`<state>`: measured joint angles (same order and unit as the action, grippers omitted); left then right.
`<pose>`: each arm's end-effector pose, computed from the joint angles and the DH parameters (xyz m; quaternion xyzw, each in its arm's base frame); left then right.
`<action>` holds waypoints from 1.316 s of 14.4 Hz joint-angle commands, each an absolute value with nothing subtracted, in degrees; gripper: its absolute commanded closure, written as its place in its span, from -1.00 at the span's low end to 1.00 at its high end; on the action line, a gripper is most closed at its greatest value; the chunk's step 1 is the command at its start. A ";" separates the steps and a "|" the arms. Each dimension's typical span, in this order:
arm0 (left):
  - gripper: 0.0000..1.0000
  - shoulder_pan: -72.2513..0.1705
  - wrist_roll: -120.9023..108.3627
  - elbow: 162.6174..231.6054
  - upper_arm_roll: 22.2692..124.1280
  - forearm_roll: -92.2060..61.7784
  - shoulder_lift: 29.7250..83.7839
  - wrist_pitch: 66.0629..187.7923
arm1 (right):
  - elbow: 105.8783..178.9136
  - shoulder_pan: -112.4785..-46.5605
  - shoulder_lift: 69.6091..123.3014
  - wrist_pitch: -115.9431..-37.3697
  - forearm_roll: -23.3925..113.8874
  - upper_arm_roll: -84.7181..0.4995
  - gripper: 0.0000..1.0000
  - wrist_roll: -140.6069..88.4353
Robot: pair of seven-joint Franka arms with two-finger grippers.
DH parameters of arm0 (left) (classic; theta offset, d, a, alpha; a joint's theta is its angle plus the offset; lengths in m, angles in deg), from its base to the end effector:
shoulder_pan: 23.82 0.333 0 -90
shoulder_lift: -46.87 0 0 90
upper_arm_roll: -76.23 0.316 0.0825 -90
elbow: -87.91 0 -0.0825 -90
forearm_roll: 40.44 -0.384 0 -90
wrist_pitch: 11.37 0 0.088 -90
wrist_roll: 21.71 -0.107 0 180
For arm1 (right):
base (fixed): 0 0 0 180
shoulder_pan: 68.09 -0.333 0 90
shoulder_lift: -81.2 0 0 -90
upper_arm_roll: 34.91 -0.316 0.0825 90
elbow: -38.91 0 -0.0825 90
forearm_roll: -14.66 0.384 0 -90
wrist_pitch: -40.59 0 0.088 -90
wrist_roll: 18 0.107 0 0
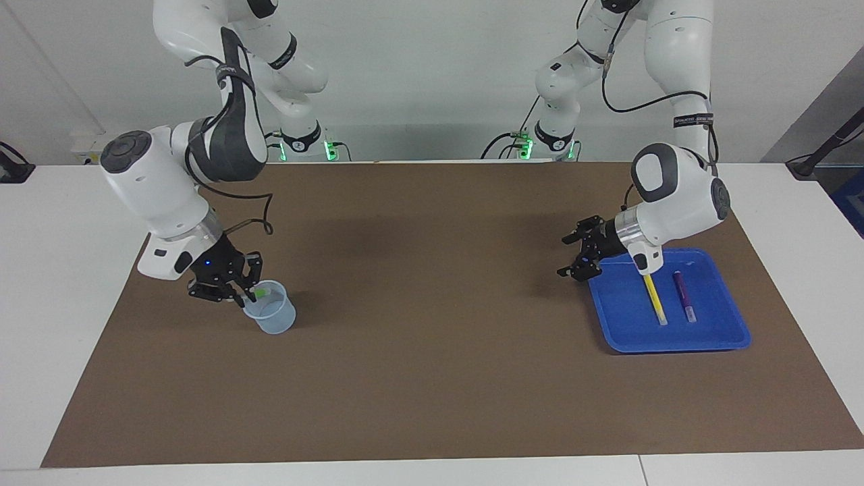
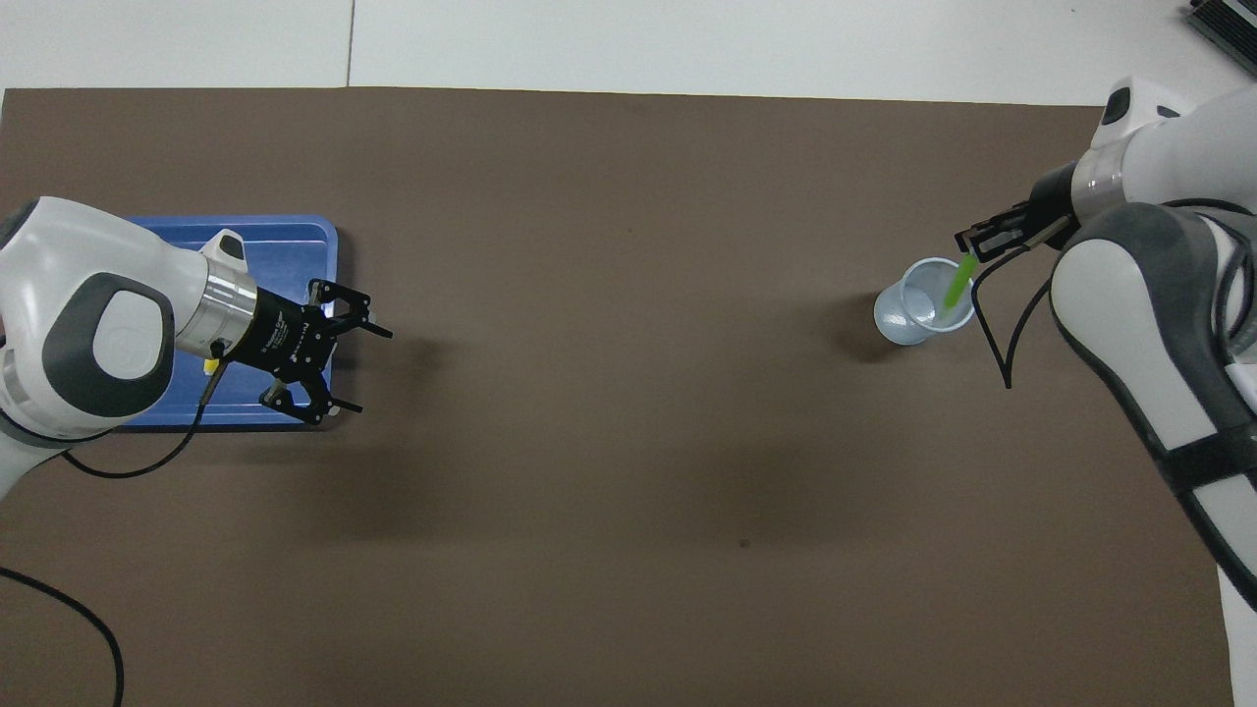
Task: Right arm passes pens to left for tray arrangement
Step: 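Lift the green pen out of the white cup with the right gripper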
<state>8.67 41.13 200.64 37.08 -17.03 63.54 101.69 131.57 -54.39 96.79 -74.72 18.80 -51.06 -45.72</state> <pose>0.5721 -0.0776 0.3493 0.7931 0.5359 -0.2455 0.1530 0.6538 0.0144 0.4847 -0.9662 -0.2391 -0.0803 0.0543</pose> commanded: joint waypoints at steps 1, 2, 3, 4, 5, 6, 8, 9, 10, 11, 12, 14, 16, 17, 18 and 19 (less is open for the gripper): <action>-0.91 8.35 40.42 202.61 37.55 -16.80 61.37 102.72 | 128.82 -54.47 94.31 -71.38 16.51 -52.83 1.00 -44.63; -0.90 8.08 40.25 202.61 37.55 -16.80 61.28 102.71 | 128.82 -55.17 92.99 -70.86 16.42 -53.01 1.00 -44.63; -0.90 7.99 40.34 202.61 37.55 -16.80 61.28 102.63 | 128.73 -55.61 92.11 -70.33 16.50 -53.01 1.00 -44.63; -0.90 7.91 40.51 202.61 37.55 -16.80 61.28 102.80 | 128.47 -55.79 91.49 -69.81 17.46 -53.10 1.00 -44.54; -0.90 7.21 40.51 202.61 37.55 -16.80 61.28 102.80 | 128.12 -56.22 91.05 -69.28 18.17 -53.71 1.00 -43.50; -0.90 7.03 40.43 202.70 37.55 -16.80 61.28 102.80 | 127.68 -56.49 90.87 -68.58 18.35 -54.41 1.00 -40.27; -0.90 7.11 41.04 202.96 37.55 -16.80 61.28 102.89 | 126.10 -56.58 90.87 -66.47 18.35 -56.60 1.00 -32.80; -0.90 7.11 41.04 202.96 37.55 -16.80 61.28 102.80 | 125.83 -56.41 90.87 -66.46 18.35 -58.01 1.00 -29.72; -0.90 7.11 41.13 202.96 37.55 -16.80 61.28 102.80 | 125.66 -56.41 90.96 -66.46 18.61 -58.98 1.00 -26.82; -0.92 7.20 41.48 202.87 37.47 -16.80 61.28 102.80 | 125.66 -56.41 91.04 -66.55 19.83 -59.51 1.00 -23.74; -0.93 7.29 42.09 202.79 37.47 -16.71 61.28 102.63 | 125.66 -56.49 90.96 -66.64 22.45 -59.95 1.00 -20.15; -0.93 7.20 44.02 202.35 37.38 -16.53 61.37 102.28 | 125.66 -56.58 90.87 -66.99 25.20 -60.22 1.00 -13.55; -0.94 7.20 47.09 202.00 37.20 -15.83 61.28 102.28 | 125.66 -56.49 90.96 -67.69 26.08 -61.71 1.00 -8.18; -0.94 7.20 48.93 201.56 37.20 -15.22 61.37 102.19 | 125.66 -56.58 90.96 -67.95 26.61 -62.06 1.00 -5.46; -0.94 7.20 50.08 201.29 37.12 -13.73 61.28 101.66 | 125.74 -56.67 90.96 -69.26 27.48 -62.50 1.00 -2.82; -0.94 7.46 51.14 200.77 37.11 -11.20 61.20 100.70 | 125.74 -57.36 90.96 -70.67 28.10 -63.03 1.00 -0.45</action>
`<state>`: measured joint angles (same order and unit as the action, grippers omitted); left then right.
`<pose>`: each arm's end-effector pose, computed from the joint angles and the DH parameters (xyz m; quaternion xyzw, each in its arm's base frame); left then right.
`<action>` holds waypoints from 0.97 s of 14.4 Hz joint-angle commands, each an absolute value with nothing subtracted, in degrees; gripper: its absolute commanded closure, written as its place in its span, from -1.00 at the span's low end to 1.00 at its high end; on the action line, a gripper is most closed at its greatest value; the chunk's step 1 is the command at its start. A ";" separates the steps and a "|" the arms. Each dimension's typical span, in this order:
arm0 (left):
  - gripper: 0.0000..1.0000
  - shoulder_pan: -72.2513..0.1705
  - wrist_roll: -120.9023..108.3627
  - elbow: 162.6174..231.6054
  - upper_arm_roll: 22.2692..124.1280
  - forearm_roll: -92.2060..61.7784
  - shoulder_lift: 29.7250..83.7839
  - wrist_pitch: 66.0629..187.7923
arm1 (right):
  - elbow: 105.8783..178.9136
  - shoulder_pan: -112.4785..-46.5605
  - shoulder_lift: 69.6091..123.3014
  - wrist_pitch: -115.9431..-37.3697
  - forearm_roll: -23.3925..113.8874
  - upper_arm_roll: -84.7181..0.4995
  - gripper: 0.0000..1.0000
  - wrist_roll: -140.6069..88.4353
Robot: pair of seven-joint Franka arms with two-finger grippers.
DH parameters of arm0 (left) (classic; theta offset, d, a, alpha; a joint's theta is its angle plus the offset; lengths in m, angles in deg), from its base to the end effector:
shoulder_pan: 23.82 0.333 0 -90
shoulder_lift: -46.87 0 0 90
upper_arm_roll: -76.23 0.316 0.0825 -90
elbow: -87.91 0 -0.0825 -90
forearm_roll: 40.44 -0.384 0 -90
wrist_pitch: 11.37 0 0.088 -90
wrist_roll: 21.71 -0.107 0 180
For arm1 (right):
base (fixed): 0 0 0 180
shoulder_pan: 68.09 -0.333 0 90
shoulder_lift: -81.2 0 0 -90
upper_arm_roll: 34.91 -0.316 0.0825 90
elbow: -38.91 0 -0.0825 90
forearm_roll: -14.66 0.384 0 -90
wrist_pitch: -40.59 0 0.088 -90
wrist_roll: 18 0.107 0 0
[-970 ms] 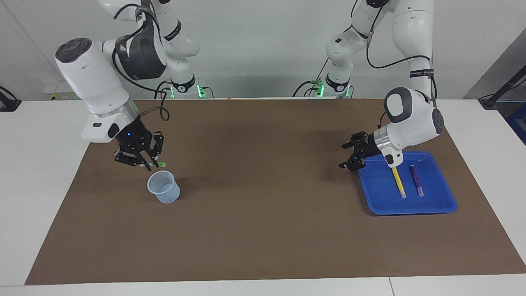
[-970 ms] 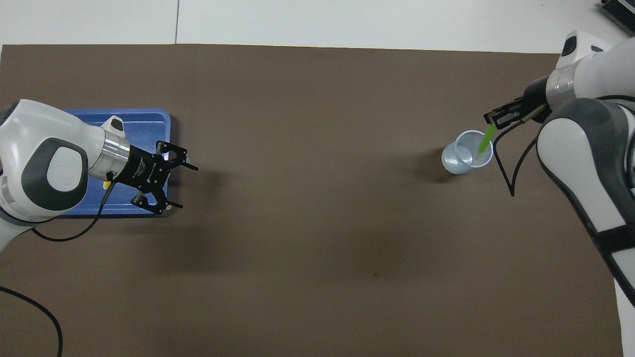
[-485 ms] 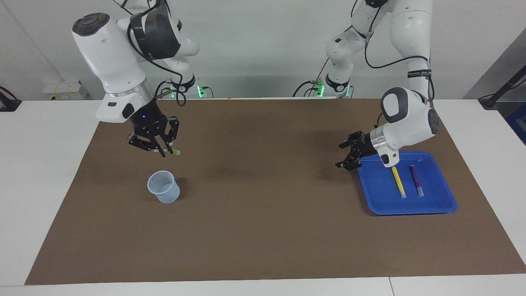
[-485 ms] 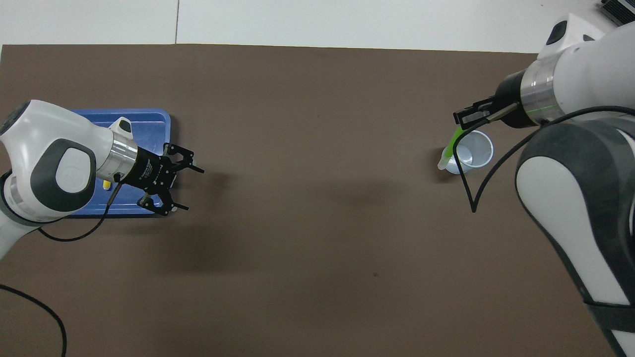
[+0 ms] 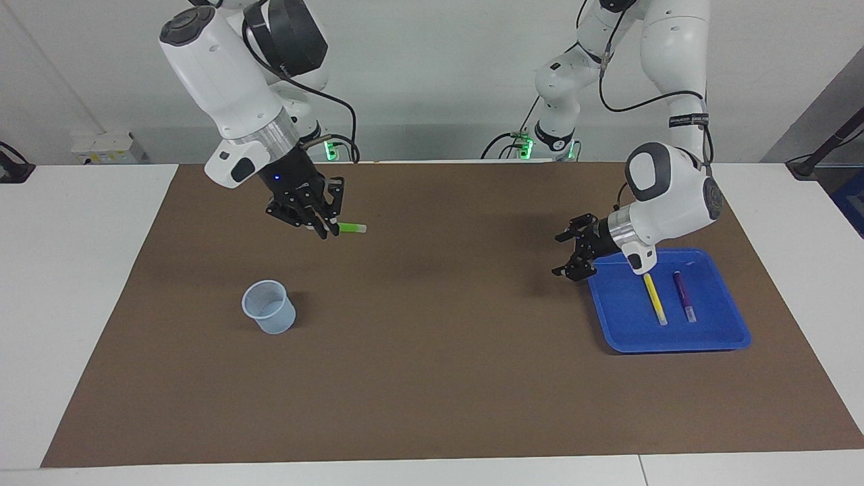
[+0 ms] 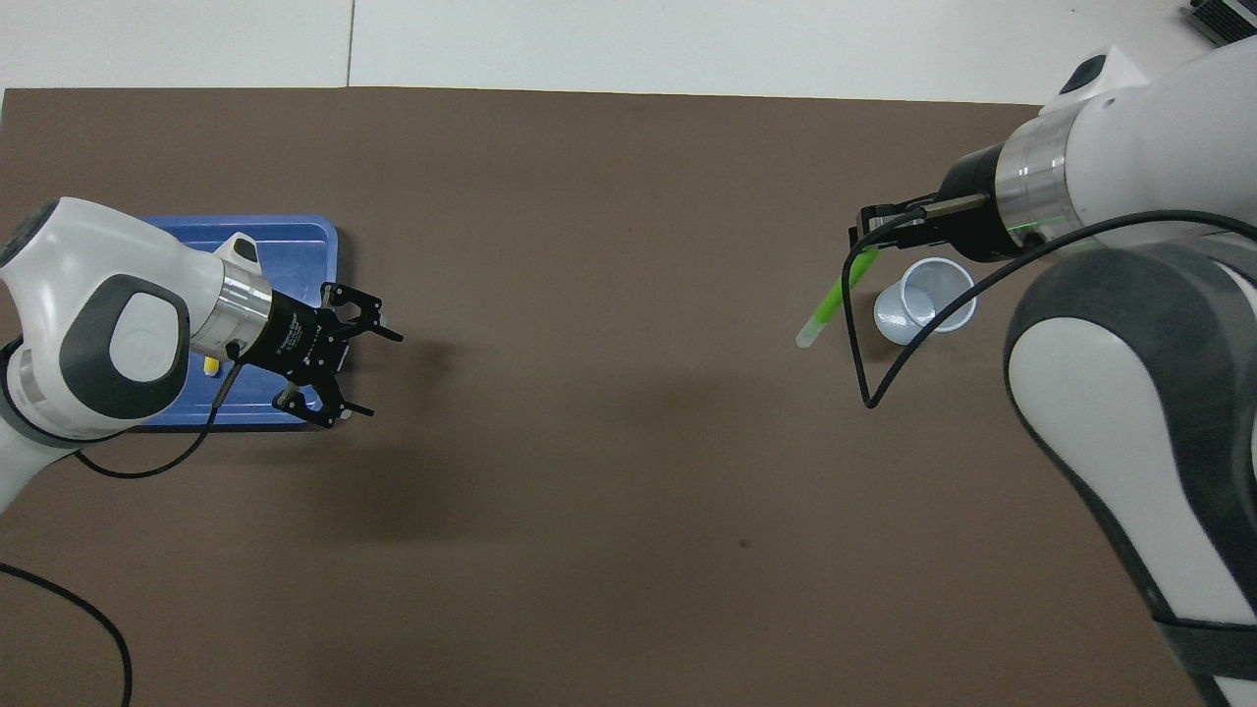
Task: Right arm passes pens to left for tray arrangement
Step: 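Carry the green pen toward center while the left gripper approaches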
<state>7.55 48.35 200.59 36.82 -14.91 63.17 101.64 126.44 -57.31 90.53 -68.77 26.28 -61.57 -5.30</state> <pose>0.5704 -0.0934 0.3541 0.7566 0.5802 -0.2632 0.1470 0.6068 0.1644 0.5946 -0.9841 0.0017 -0.0794 0.1589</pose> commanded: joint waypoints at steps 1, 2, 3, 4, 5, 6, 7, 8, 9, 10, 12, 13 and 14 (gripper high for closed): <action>-0.93 7.55 52.54 200.16 37.11 -7.95 60.85 99.47 | 125.74 -58.50 90.96 -71.72 28.11 -63.03 1.00 2.45; -0.94 7.55 54.47 199.63 37.11 -4.87 60.58 99.11 | 125.83 -59.12 91.04 -73.04 28.11 -63.03 1.00 5.35; -0.94 7.12 56.92 199.19 36.94 -2.93 60.06 99.02 | 126.01 -60.26 91.05 -74.10 28.11 -63.03 1.00 7.99; -0.94 7.03 60.26 198.75 35.90 -1.60 59.88 99.11 | 126.18 -61.32 91.05 -75.59 28.11 -63.03 1.00 10.80; -0.94 7.11 63.86 197.53 33.97 -0.98 59.53 99.20 | 126.44 -62.11 90.96 -76.82 28.28 -63.12 1.00 14.22; -0.94 7.11 68.50 196.03 32.47 -0.80 59.44 99.63 | 126.53 -63.08 91.04 -78.14 28.37 -63.12 1.00 18.26; -0.94 7.03 73.16 194.45 31.41 -0.80 59.53 99.99 | 126.53 -64.22 91.05 -79.37 28.37 -63.12 1.00 22.04; -0.94 6.94 77.47 193.13 30.36 -0.63 59.70 101.03 | 126.62 -65.27 91.13 -80.86 28.37 -63.12 1.00 25.56; -0.93 7.03 80.91 192.60 29.39 0.42 59.70 102.70 | 126.71 -65.98 91.22 -82.18 28.37 -63.12 1.00 28.64; -0.93 7.03 83.03 192.50 28.68 2.17 59.61 104.54 | 126.80 -66.77 91.40 -83.32 28.46 -63.12 1.00 31.54; -0.93 7.55 85.94 191.81 28.24 4.47 59.44 105.18 | 126.89 -68.00 91.75 -86.39 30.37 -63.12 1.00 38.21; -0.93 7.81 87.69 191.10 28.24 4.56 59.44 104.83 | 127.15 -68.79 91.75 -88.59 32.13 -63.12 1.00 40.43; -0.94 8.25 89.71 190.31 28.24 4.47 59.18 104.21 | 127.67 -69.49 91.75 -90.18 32.58 -63.12 1.00 41.84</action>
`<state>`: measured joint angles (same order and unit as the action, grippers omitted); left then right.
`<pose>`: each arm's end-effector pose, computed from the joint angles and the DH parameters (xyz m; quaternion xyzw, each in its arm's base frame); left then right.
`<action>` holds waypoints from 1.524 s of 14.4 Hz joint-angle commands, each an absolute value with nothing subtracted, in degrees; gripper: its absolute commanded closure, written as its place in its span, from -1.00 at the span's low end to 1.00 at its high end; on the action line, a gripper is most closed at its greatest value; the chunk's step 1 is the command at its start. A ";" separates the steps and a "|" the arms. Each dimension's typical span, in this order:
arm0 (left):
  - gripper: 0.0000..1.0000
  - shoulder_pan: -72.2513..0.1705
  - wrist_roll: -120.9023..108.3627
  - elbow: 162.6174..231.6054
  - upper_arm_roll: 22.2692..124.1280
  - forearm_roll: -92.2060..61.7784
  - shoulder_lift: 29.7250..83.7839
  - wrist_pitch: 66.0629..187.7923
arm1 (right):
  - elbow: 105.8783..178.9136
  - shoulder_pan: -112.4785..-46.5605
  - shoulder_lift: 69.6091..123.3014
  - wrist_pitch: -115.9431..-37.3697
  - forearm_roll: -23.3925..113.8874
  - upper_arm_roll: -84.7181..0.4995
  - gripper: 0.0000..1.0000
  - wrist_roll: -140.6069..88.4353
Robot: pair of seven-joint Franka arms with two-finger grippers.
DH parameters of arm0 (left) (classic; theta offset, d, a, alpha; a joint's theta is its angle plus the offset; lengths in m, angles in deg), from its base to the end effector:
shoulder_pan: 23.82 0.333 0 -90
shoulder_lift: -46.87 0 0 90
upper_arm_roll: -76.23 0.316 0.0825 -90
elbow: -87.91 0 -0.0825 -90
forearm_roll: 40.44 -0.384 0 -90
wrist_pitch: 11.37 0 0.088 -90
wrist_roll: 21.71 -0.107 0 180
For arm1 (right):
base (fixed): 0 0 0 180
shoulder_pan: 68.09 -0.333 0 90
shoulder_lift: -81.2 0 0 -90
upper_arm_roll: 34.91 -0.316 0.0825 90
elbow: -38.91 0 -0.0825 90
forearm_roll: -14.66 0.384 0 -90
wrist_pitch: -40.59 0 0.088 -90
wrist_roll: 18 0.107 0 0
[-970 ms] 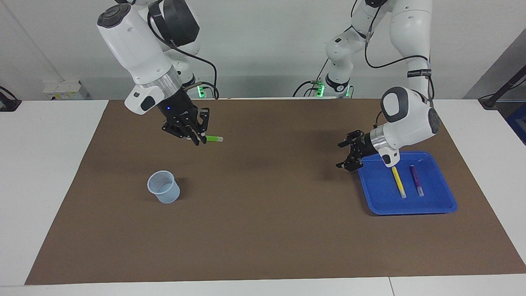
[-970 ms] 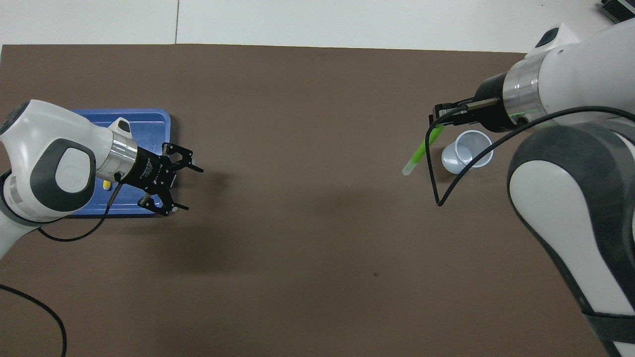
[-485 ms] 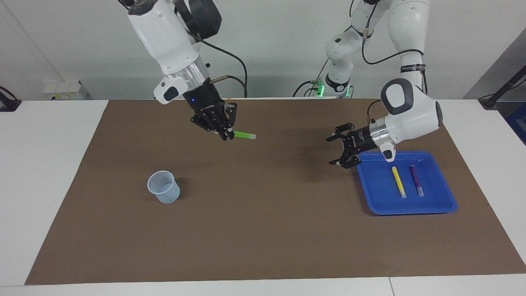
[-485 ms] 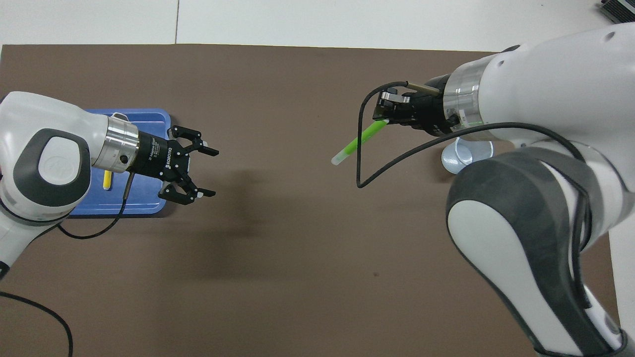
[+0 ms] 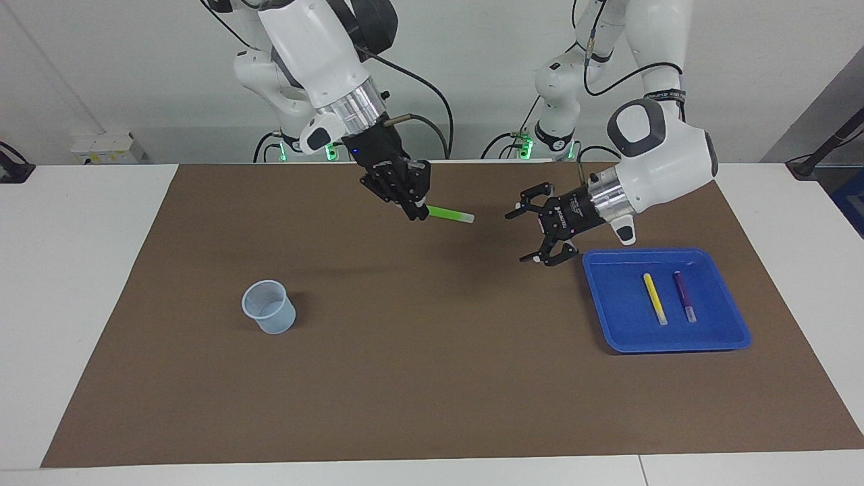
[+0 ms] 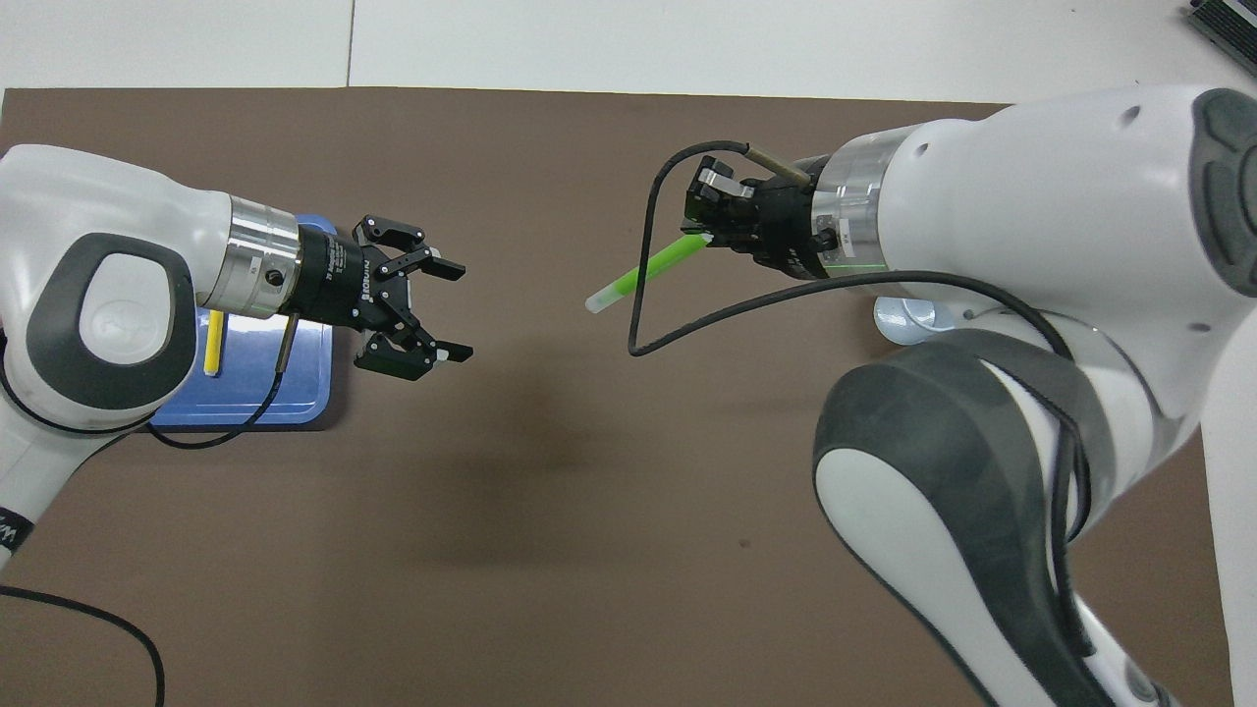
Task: Right arm passes pens to left for tray arrangement
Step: 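Carry the green pen toward center while the left gripper approaches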
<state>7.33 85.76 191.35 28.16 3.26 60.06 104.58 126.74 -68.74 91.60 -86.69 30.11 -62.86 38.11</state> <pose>0.5890 -0.1862 0.4810 0.5156 0.7481 -0.3603 0.2114 0.5832 0.2949 0.6193 -0.9076 0.2889 -0.0792 0.2941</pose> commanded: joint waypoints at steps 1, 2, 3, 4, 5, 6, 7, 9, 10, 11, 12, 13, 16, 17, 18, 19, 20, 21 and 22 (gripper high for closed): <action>-0.94 8.95 90.69 189.09 28.24 4.47 59.09 102.90 | 127.85 -69.59 91.84 -91.24 32.59 -63.12 1.00 43.51; -0.94 9.39 90.87 187.94 28.15 4.21 59.09 101.15 | 127.94 -69.68 91.84 -91.85 32.59 -63.12 1.00 44.92; -0.94 9.40 91.22 186.98 28.06 4.12 58.56 100.61 | 128.11 -69.68 91.84 -92.38 32.59 -63.12 1.00 45.45; -0.94 9.49 91.40 186.27 28.15 3.77 57.17 100.26 | 128.20 -69.76 91.84 -92.56 32.59 -63.12 1.00 45.37; -0.94 9.66 91.14 186.26 28.41 3.68 55.59 99.73 | 128.29 -69.76 91.84 -92.74 32.50 -63.12 1.00 45.11; -0.94 9.75 90.62 186.44 28.59 3.60 54.70 99.20 | 128.29 -69.68 91.84 -92.74 32.50 -63.12 1.00 45.11; -0.93 9.75 90.35 186.44 28.68 3.33 54.52 99.02 | 128.29 -69.76 91.84 -92.74 32.50 -63.12 1.00 45.02; -0.93 9.58 88.60 186.09 28.33 -0.17 54.52 99.11 | 128.55 -69.68 91.75 -92.74 32.50 -63.12 1.00 44.93; -0.93 9.40 86.41 185.48 28.15 -1.23 54.52 99.02 | 128.56 -69.76 91.75 -92.74 32.50 -63.12 1.00 45.02; -0.93 9.57 84.65 185.65 28.24 -1.33 54.43 98.94 | 128.56 -69.76 91.75 -92.74 32.50 -63.12 1.00 45.02; -0.91 9.84 83.16 186.00 28.93 -1.41 53.65 97.54 | 128.56 -69.76 91.75 -92.74 32.50 -63.12 1.00 45.11; -0.90 10.97 81.75 186.09 29.81 -1.33 53.03 95.79 | 128.64 -69.76 91.75 -92.83 32.50 -63.21 1.00 44.67; -0.90 11.86 81.56 185.39 30.26 -1.33 53.11 94.28 | 129.69 -72.57 91.57 -92.91 31.45 -63.12 1.00 42.47; -0.90 11.77 81.73 185.30 30.00 -1.24 53.11 94.45 | 129.87 -72.75 91.49 -92.92 31.45 -63.12 1.00 41.08; -0.90 11.42 81.73 184.43 29.65 -1.15 53.11 94.63 | 130.14 -72.75 91.40 -92.83 31.45 -63.12 1.00 39.15; -0.90 10.99 82.00 182.07 29.56 -0.63 53.28 94.37 | 130.66 -72.75 91.22 -92.83 31.45 -63.12 1.00 37.48; -0.90 10.72 82.17 180.30 29.21 -0.62 53.63 94.19 | 130.75 -72.75 91.22 -92.83 31.45 -63.12 1.00 37.11; -0.90 10.11 82.35 179.59 28.60 -1.15 53.81 94.10 | 130.75 -72.75 91.13 -92.83 31.45 -63.12 1.00 37.02; -0.90 9.58 82.35 179.15 28.50 -1.33 53.81 94.19 | 130.75 -72.75 91.13 -92.83 31.45 -63.12 1.00 37.02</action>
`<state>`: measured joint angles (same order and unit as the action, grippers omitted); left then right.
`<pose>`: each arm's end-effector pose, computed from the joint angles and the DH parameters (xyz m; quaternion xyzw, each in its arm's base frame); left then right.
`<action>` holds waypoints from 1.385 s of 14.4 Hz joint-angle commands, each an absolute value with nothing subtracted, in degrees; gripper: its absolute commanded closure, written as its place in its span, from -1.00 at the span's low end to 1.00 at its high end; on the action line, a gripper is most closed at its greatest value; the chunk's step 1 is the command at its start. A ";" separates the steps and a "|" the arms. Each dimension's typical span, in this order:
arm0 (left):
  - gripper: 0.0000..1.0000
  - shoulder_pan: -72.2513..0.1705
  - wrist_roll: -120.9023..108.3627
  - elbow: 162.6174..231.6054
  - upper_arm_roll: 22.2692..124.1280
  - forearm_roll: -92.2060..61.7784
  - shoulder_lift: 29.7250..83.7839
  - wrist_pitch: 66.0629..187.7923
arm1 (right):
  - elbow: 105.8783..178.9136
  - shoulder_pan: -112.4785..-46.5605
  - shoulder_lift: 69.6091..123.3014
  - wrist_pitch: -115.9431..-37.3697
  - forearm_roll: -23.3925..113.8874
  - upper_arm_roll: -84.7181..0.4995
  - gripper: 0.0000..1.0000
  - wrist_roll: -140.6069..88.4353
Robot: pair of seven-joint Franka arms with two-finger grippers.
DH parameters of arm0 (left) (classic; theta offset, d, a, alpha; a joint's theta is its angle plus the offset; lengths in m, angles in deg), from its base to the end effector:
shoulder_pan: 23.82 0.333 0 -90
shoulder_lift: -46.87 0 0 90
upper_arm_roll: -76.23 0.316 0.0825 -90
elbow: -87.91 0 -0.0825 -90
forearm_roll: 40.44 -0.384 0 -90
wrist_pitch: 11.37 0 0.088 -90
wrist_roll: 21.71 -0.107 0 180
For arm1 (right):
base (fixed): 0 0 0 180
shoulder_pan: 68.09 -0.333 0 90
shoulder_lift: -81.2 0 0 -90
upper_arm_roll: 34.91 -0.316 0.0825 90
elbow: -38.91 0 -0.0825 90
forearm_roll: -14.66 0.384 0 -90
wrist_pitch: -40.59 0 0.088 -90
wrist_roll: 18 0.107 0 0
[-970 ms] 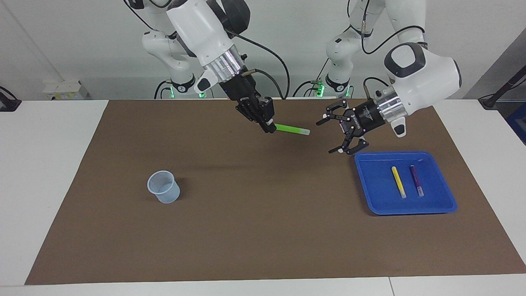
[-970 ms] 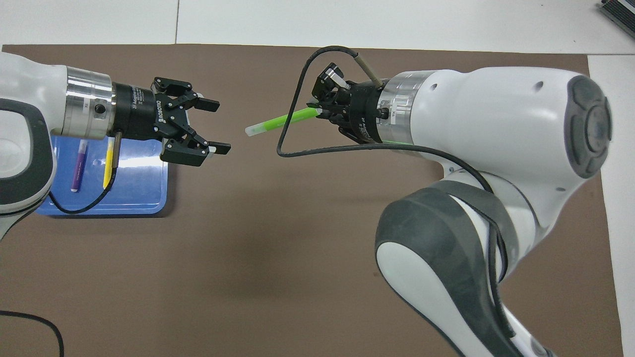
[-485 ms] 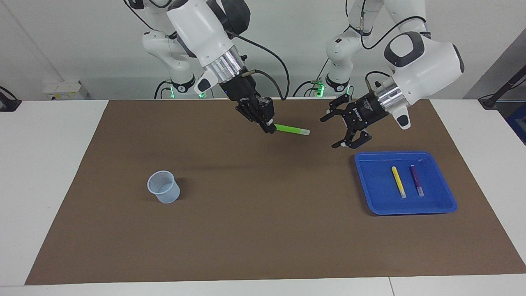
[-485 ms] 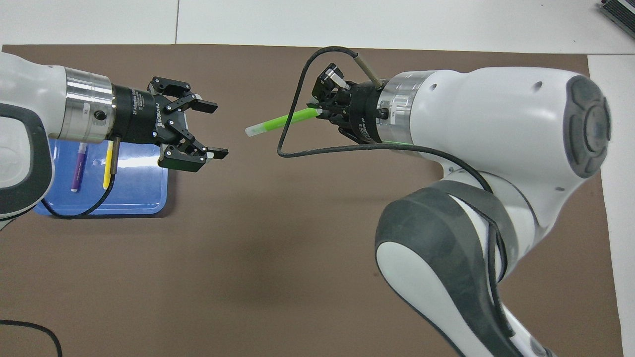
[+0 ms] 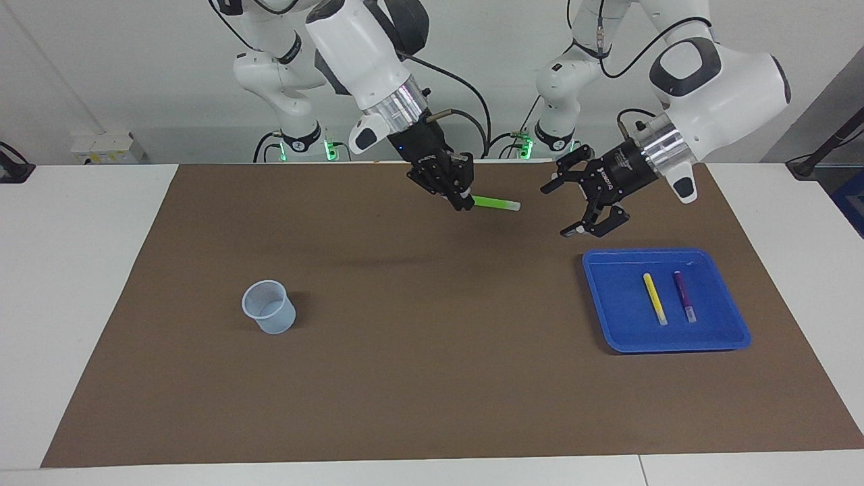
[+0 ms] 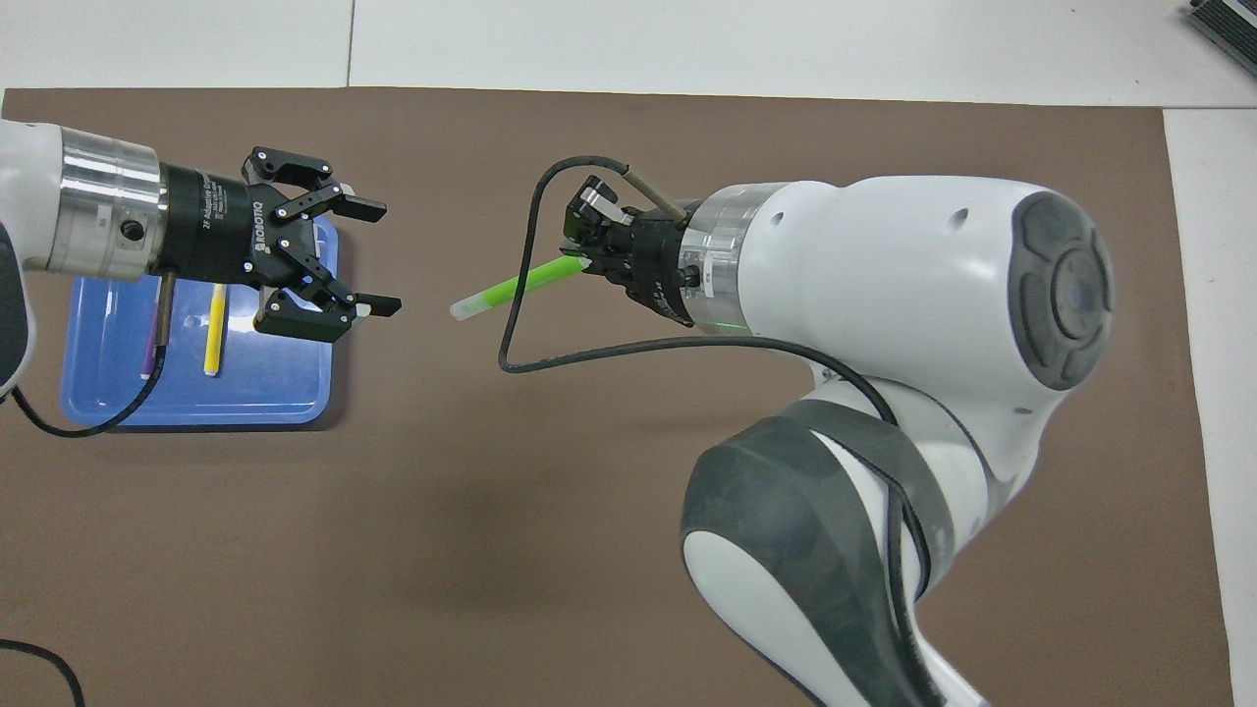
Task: Right arm passes pens to left for tray arrangement
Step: 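Carry the green pen toward center while the left gripper approaches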
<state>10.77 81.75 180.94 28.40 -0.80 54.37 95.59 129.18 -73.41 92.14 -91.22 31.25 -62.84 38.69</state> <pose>0.5869 -0.1595 0.5970 0.5938 0.7079 -0.2833 0.2568 0.5630 0.3418 0.6013 -0.9089 0.2688 -0.0695 0.3111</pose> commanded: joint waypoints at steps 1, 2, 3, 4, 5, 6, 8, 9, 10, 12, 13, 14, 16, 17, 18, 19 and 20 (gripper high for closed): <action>-0.90 9.05 82.35 179.14 28.50 -1.41 53.81 94.80 | 130.75 -72.75 91.13 -92.83 31.45 -63.12 1.00 37.02; -0.90 8.44 82.35 179.14 28.41 -1.50 53.73 95.67 | 130.75 -72.75 91.13 -92.83 31.45 -63.12 1.00 37.02; -0.90 6.61 82.26 179.23 28.50 -2.02 53.55 96.90 | 130.75 -72.75 91.13 -92.83 31.45 -63.12 1.00 37.02; -0.87 5.02 82.26 179.67 28.41 -3.34 53.46 98.39 | 130.75 -72.75 91.13 -92.83 31.45 -63.12 1.00 37.02; -0.86 4.22 82.35 180.28 28.41 -4.22 53.20 99.54 | 130.75 -72.75 91.13 -92.83 31.45 -63.12 1.00 37.02; -0.86 3.60 82.26 181.33 28.41 -4.31 52.59 100.77 | 130.75 -72.75 91.13 -92.83 31.45 -63.12 1.00 37.02; -0.86 2.98 82.35 183.26 28.50 -4.32 51.71 103.93 | 130.75 -72.67 91.22 -92.83 31.45 -63.12 1.00 37.02; -0.86 2.98 82.09 184.14 28.41 -4.32 51.36 104.99 | 130.75 -72.66 91.13 -92.83 31.45 -63.12 1.00 37.02; -0.84 2.98 81.39 186.07 28.50 -4.32 50.31 106.48 | 130.75 -72.66 91.13 -92.83 31.45 -63.12 1.00 37.02; -0.84 2.37 81.38 189.94 28.41 -4.40 48.28 111.39 | 130.75 -72.66 91.22 -92.83 31.45 -63.12 1.00 37.02; -0.84 2.11 81.38 190.30 28.41 -4.40 48.19 111.59 | 130.75 -72.58 91.13 -92.83 31.45 -63.12 1.00 37.02; -0.83 2.19 81.47 190.31 28.41 -4.40 48.28 111.24 | 130.84 -72.58 91.13 -92.83 31.45 -63.12 1.00 37.02; -0.82 2.63 81.38 190.22 28.50 -4.32 48.28 111.85 | 130.75 -72.49 91.22 -92.83 31.45 -63.12 1.00 37.02; -0.79 2.72 81.38 190.22 28.41 -4.32 48.28 112.03 | 130.75 -72.40 91.22 -92.83 31.45 -63.12 1.00 37.02; -0.75 2.20 81.47 190.39 28.41 -4.32 48.19 112.12 | 130.75 -72.40 91.22 -92.83 31.45 -63.12 1.00 37.02; -0.74 1.93 81.47 191.35 28.41 -4.32 47.84 112.03 | 130.75 -72.40 91.22 -92.83 31.45 -63.12 1.00 37.02; -0.70 1.23 81.38 192.14 28.41 -4.32 47.05 112.12 | 130.75 -72.40 91.22 -92.83 31.45 -63.12 1.00 37.02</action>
<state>2.30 81.65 189.02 27.87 -4.15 50.10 110.81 129.22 -73.10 92.13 -91.23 31.25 -62.80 38.33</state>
